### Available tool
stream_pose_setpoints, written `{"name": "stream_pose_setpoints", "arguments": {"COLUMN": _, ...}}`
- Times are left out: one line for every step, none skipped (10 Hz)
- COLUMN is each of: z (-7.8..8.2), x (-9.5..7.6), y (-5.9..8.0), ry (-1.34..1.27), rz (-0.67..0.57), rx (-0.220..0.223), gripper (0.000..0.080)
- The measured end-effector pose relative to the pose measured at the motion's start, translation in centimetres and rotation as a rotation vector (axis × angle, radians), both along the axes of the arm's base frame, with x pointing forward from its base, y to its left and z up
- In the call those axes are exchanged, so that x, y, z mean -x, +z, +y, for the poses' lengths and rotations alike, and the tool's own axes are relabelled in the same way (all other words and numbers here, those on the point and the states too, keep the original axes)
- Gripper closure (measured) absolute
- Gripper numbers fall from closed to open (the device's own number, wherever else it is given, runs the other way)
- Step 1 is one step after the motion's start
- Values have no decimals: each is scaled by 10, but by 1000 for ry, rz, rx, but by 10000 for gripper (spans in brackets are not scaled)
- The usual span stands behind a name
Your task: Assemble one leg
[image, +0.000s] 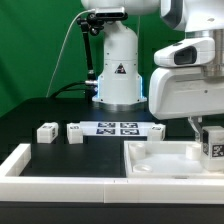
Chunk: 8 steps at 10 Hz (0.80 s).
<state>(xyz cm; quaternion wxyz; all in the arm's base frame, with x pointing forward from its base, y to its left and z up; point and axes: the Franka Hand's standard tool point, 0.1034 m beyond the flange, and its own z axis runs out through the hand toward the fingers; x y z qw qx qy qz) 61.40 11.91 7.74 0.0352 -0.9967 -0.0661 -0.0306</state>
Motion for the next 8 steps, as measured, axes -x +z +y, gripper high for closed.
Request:
{"name": "stream_pose_setpoints", "arguments": {"z": -1, "x": 2, "y": 0, "ry": -67, "rz": 21, "rx": -7, "gripper": 509}}
{"name": "stream_pose_setpoints", "arguments": {"z": -1, "x": 3, "y": 1, "ry": -103, "rz": 41, "rx": -7, "gripper": 508}}
{"name": "stream_pose_setpoints", "arguments": {"z": -1, "x": 3, "y": 1, "ry": -239, "rz": 50, "rx": -10, "gripper": 509}}
{"name": "stream_pose_setpoints", "arguments": {"z": -2, "x": 4, "y": 1, "ry": -367, "rz": 61, "rx": -16, "gripper": 509}}
{"name": "stream_pose_setpoints", "arguments": {"z": -2, "x": 5, "y": -1, "ry": -486, "rz": 67, "rx": -18, "gripper": 509}}
{"name": "stream_pose_setpoints", "arguments": {"z": -2, "x": 6, "y": -2, "ry": -639, "rz": 70, "rx": -30, "gripper": 509}}
{"name": "stream_pose_setpoints", "arguments": {"z": -2, "x": 5, "y": -2, "ry": -762, "rz": 64, "rx": -38, "gripper": 508}}
{"name": "stream_pose_setpoints", "arguments": {"z": -1, "x": 4, "y": -2, "ry": -855, "rz": 61, "rx": -41, "gripper": 508}}
